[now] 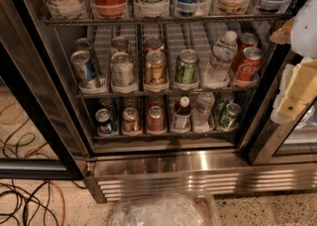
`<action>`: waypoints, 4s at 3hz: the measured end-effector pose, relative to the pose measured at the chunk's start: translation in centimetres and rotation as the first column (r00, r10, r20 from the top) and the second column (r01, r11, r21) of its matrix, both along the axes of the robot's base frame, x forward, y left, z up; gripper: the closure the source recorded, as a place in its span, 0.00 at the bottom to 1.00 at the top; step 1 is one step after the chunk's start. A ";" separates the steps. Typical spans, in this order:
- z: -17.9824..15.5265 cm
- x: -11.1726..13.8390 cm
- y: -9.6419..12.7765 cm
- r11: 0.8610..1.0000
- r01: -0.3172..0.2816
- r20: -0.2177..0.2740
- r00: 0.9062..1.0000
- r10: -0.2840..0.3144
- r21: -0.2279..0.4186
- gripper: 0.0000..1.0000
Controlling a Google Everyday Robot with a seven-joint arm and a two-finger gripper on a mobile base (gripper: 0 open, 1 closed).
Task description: Pick redbull can from top shelf of fridge
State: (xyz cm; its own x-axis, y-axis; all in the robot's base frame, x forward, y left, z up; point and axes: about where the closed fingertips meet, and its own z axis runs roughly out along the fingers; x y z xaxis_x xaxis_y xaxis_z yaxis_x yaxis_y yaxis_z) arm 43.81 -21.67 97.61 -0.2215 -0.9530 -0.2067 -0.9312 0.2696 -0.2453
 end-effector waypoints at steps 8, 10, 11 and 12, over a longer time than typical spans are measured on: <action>1.6 -1.0 8.8 0.785 -0.224 0.333 0.943 0.023 0.578 0.00; 2.4 0.8 11.4 0.581 -0.186 0.330 0.932 -0.152 0.792 0.00; 3.1 1.1 12.7 0.491 -0.161 0.321 0.910 -0.261 0.856 0.00; 2.6 1.5 14.1 0.412 -0.130 0.295 0.882 -0.366 0.902 0.00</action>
Offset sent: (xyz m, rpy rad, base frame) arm -0.0171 0.0023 -0.0222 0.2488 -0.0950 0.0106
